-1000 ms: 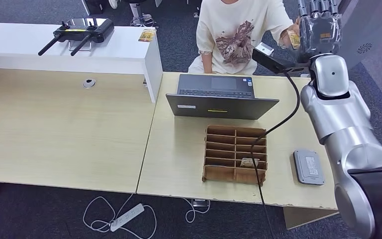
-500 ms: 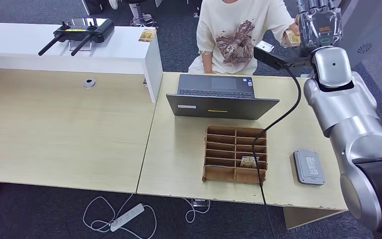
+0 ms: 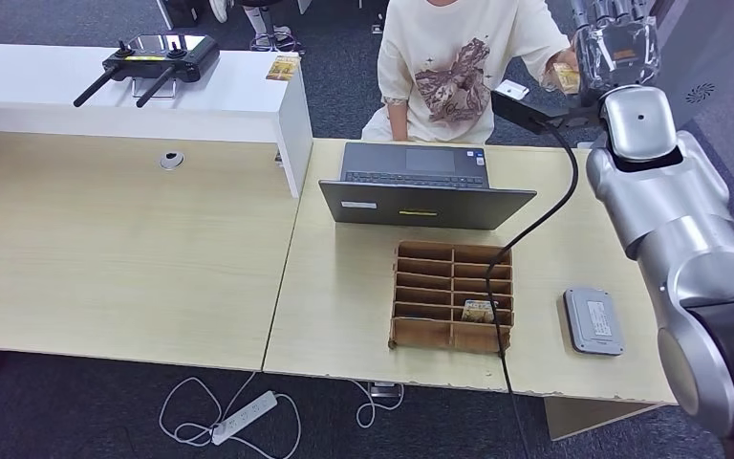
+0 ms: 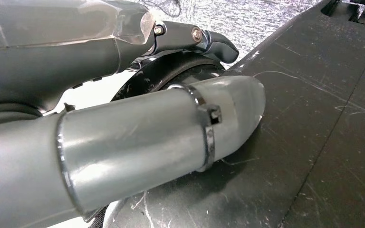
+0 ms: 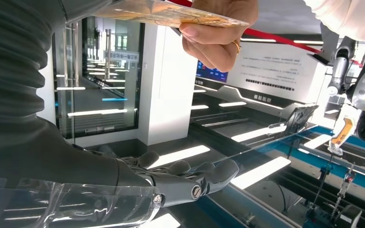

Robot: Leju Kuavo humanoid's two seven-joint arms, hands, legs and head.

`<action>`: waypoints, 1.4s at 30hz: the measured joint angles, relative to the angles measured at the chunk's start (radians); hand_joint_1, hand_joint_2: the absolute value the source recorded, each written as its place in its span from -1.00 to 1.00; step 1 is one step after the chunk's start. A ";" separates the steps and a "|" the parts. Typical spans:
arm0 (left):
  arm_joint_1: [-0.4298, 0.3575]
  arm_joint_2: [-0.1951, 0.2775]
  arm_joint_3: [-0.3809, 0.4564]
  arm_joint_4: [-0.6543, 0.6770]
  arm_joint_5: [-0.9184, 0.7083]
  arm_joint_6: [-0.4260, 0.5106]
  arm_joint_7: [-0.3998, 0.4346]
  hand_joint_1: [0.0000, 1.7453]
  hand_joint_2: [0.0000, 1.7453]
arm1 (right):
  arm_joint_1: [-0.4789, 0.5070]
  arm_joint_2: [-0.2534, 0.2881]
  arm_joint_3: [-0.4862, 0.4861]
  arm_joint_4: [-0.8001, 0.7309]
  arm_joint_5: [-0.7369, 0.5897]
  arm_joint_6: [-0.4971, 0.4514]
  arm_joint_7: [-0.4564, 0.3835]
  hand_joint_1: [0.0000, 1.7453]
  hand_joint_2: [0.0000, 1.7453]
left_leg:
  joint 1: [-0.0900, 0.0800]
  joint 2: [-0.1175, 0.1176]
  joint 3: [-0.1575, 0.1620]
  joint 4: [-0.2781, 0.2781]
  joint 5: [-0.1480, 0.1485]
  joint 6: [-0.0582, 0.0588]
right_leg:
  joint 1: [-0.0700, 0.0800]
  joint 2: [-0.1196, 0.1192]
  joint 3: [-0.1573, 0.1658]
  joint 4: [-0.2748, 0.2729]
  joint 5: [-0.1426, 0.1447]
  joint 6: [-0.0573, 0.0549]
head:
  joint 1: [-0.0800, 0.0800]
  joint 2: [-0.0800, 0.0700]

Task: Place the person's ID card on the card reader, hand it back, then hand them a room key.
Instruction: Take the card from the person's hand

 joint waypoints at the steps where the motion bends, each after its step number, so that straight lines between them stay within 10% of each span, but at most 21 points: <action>1: 0.000 0.000 0.000 0.000 -0.002 -0.001 0.000 -1.00 -1.00 | -0.001 0.000 0.000 0.003 0.000 0.001 0.000 0.37 1.00 | 0.000 0.000 0.000 0.000 0.000 0.000 | 0.000 0.000 0.000 0.000 0.000 0.000 | 0.000 0.000; 2: 0.000 -0.001 0.000 -0.001 -0.004 -0.001 0.000 -1.00 -1.00 | -0.002 0.000 0.001 0.005 -0.001 0.002 0.000 0.81 1.00 | 0.000 0.000 0.000 0.000 0.000 0.000 | 0.000 0.000 0.000 0.000 0.000 0.000 | 0.000 0.000; 12: -0.002 -0.005 0.000 -0.005 -0.015 -0.010 -0.001 -1.00 -1.00 | -0.017 -0.010 0.001 0.014 -0.036 0.002 -0.018 1.00 1.00 | 0.000 0.000 0.000 0.000 0.000 0.000 | 0.000 0.000 0.000 0.000 0.000 0.000 | 0.000 0.000; 42: 0.001 -0.003 0.000 -0.005 -0.005 -0.004 -0.014 -1.00 -1.00 | -0.031 -0.017 -0.018 0.014 -0.118 -0.061 -0.090 1.00 1.00 | 0.000 0.000 0.000 0.000 0.000 0.000 | 0.000 0.000 0.000 0.000 0.000 0.000 | 0.000 0.000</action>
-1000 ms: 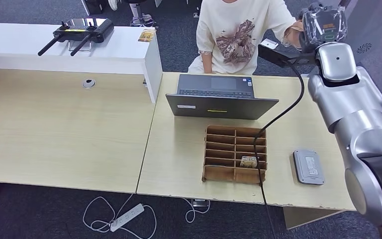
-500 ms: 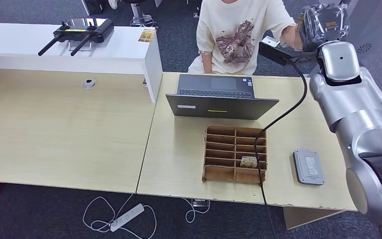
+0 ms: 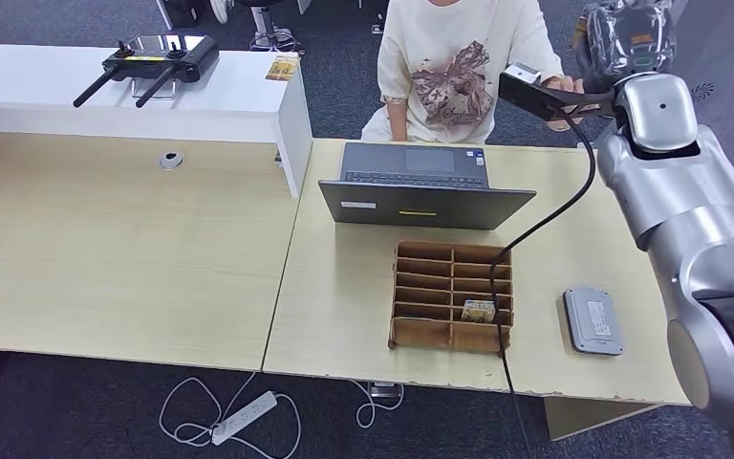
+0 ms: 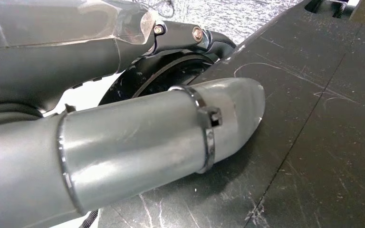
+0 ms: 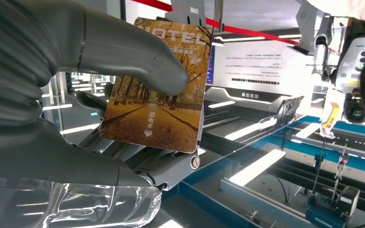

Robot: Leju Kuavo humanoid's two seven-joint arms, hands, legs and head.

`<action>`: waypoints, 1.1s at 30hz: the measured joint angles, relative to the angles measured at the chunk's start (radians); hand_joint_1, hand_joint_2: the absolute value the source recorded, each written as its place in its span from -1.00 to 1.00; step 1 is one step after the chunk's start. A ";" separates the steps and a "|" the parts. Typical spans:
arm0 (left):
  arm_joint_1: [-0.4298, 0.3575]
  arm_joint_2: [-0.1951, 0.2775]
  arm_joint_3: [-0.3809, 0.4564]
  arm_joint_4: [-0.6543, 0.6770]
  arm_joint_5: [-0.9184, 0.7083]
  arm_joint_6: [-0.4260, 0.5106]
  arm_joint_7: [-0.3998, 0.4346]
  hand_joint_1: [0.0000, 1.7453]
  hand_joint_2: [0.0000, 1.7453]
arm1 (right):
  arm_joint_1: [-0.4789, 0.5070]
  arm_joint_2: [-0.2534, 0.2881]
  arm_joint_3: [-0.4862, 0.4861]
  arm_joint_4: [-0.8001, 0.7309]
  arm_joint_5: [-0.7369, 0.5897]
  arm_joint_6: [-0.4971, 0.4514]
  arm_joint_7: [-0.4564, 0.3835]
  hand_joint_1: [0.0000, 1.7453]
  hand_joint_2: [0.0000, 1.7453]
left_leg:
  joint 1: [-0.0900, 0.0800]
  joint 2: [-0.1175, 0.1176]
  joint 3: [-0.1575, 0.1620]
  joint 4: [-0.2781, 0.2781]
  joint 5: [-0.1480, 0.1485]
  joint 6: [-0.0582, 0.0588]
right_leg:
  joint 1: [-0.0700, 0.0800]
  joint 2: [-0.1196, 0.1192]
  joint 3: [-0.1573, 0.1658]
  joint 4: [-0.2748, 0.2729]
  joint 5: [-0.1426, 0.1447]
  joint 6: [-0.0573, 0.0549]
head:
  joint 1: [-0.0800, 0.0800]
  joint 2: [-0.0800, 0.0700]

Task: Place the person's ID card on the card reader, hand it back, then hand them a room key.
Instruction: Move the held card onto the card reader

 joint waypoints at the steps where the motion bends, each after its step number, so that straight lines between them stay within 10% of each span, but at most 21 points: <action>1: 0.000 0.000 0.000 0.000 0.000 0.000 0.000 -1.00 -1.00 | 0.000 0.000 -0.003 0.000 -0.005 -0.004 -0.003 1.00 1.00 | 0.000 0.000 0.000 0.000 0.000 0.000 | 0.000 0.000 0.000 0.000 0.000 0.000 | 0.000 0.000; 21: 0.003 0.002 0.000 0.000 0.012 0.006 -0.010 -1.00 -1.00 | 0.005 -0.003 -0.069 -0.012 -0.194 -0.003 -0.116 1.00 1.00 | 0.000 0.000 0.000 0.000 0.000 0.000 | 0.000 0.000 0.000 0.000 0.000 0.000 | 0.000 0.000; 33: 0.013 0.004 0.002 0.000 0.039 0.029 -0.028 -1.00 -1.00 | 0.066 -0.080 -0.270 -0.092 -0.800 0.504 -0.359 1.00 1.00 | 0.000 0.000 0.000 0.000 0.000 0.000 | 0.000 -0.001 0.000 -0.001 0.000 0.000 | 0.000 0.000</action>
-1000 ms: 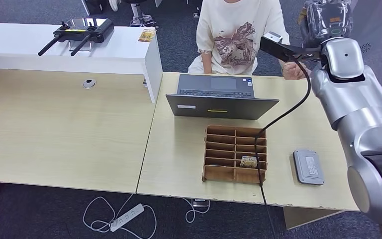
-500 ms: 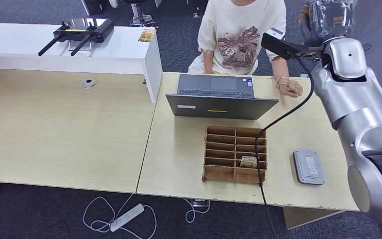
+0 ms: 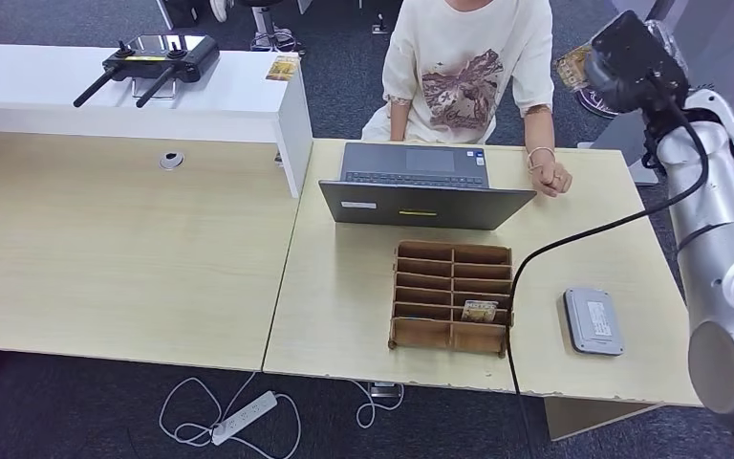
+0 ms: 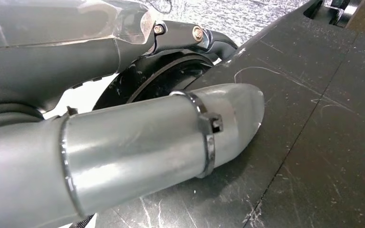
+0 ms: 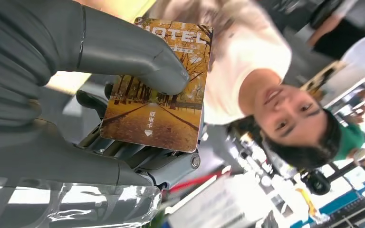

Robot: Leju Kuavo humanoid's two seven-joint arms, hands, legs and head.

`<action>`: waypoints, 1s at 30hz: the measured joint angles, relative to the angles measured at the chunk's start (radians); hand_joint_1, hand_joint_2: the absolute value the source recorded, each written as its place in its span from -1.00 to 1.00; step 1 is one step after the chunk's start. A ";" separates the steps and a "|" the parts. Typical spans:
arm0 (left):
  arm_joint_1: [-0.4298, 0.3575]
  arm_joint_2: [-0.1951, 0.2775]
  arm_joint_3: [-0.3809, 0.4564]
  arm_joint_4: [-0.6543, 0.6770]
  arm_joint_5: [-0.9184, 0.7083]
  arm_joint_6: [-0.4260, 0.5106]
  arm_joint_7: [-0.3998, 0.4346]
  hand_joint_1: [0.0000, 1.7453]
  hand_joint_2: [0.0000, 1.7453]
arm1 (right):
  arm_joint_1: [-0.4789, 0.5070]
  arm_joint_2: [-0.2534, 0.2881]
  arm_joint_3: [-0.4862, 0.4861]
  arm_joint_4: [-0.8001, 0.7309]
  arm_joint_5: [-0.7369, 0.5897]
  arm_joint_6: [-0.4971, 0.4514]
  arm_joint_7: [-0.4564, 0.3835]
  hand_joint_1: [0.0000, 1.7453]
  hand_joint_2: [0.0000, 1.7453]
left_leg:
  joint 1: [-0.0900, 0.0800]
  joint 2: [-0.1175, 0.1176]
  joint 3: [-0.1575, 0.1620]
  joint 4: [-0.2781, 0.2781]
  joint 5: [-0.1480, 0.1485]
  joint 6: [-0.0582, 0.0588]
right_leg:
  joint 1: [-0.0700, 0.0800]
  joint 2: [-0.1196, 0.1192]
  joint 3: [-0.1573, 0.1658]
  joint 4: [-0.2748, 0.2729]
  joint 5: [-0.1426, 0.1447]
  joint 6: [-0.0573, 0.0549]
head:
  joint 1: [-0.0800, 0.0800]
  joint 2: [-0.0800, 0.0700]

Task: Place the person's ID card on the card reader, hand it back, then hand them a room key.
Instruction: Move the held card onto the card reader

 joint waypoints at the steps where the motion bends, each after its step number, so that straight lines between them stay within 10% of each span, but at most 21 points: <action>1: 0.001 0.000 0.000 0.000 0.000 0.002 -0.001 -1.00 -1.00 | 0.008 -0.009 -0.011 -0.008 -0.041 0.028 -0.007 1.00 1.00 | 0.000 0.000 0.000 0.000 0.000 0.000 | 0.000 0.000 0.000 0.000 0.000 0.000 | 0.000 0.000; 13: 0.005 0.001 0.000 0.000 0.012 0.012 -0.002 -1.00 -1.00 | 0.176 -0.172 -0.005 -0.153 -0.591 0.375 0.048 1.00 1.00 | 0.000 -0.001 0.000 0.000 0.000 0.000 | 0.000 -0.001 0.000 0.000 0.000 0.000 | 0.000 0.000; 30: 0.007 0.001 0.000 0.000 0.024 0.018 0.008 -1.00 -1.00 | 0.422 -0.387 0.049 -0.321 -0.996 0.502 0.117 1.00 1.00 | 0.000 -0.001 -0.001 0.000 -0.001 0.001 | 0.000 -0.002 0.000 0.000 0.000 0.000 | 0.000 0.000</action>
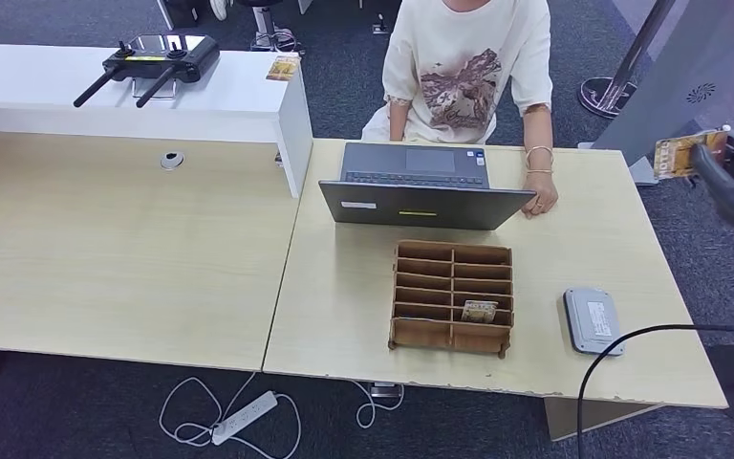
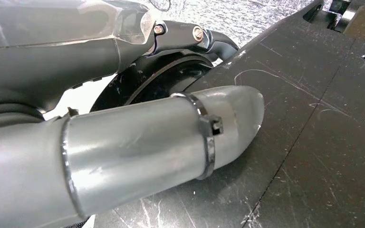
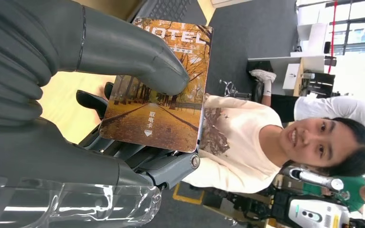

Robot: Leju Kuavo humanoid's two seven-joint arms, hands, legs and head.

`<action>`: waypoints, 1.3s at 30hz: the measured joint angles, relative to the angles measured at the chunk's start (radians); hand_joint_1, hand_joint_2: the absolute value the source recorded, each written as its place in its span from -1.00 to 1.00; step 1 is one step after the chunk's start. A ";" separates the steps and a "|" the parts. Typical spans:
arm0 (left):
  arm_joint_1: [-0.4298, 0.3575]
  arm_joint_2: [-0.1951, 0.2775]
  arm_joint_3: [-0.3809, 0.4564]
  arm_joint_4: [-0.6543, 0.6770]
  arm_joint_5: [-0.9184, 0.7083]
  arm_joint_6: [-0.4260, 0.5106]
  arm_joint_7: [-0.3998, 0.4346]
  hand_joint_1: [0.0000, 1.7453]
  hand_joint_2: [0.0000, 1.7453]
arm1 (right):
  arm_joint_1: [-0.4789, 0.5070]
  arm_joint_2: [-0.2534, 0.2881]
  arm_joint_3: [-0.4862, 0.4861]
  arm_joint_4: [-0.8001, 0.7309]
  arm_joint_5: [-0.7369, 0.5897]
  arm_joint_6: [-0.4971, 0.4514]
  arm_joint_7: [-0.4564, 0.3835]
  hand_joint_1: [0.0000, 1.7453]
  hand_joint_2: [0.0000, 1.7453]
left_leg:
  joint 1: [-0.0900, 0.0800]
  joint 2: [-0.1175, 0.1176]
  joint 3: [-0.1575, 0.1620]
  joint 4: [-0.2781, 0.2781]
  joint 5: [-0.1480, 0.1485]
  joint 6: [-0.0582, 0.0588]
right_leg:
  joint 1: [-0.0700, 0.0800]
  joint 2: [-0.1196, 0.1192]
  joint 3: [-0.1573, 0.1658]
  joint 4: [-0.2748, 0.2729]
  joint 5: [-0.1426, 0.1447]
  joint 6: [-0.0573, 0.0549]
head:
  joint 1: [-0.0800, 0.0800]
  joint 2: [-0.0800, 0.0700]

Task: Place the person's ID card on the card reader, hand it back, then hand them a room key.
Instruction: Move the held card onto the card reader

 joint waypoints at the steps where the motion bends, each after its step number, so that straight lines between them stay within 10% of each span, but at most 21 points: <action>1: 0.000 0.000 0.000 0.000 0.000 0.000 0.000 -1.00 -1.00 | 0.017 -0.010 0.000 -0.012 -0.015 0.001 0.004 1.00 1.00 | 0.000 0.000 0.000 0.000 0.000 0.000 | 0.000 0.000 0.000 0.000 0.000 0.000 | 0.000 0.000; 17: -0.001 0.000 -0.001 0.000 -0.015 -0.005 -0.001 -1.00 -1.00 | 0.390 -0.050 -0.048 -0.195 -0.027 -0.060 -0.016 1.00 1.00 | 0.000 0.000 0.000 -0.001 0.000 0.000 | 0.000 0.000 0.000 0.000 0.000 0.000 | 0.000 0.000; 39: -0.004 -0.002 -0.002 0.000 -0.024 -0.012 0.005 -1.00 -1.00 | 0.464 -0.027 -0.080 -0.207 0.033 -0.066 0.009 1.00 1.00 | 0.000 0.000 0.000 -0.001 0.000 0.000 | 0.000 0.000 0.000 0.000 0.000 0.000 | 0.000 0.000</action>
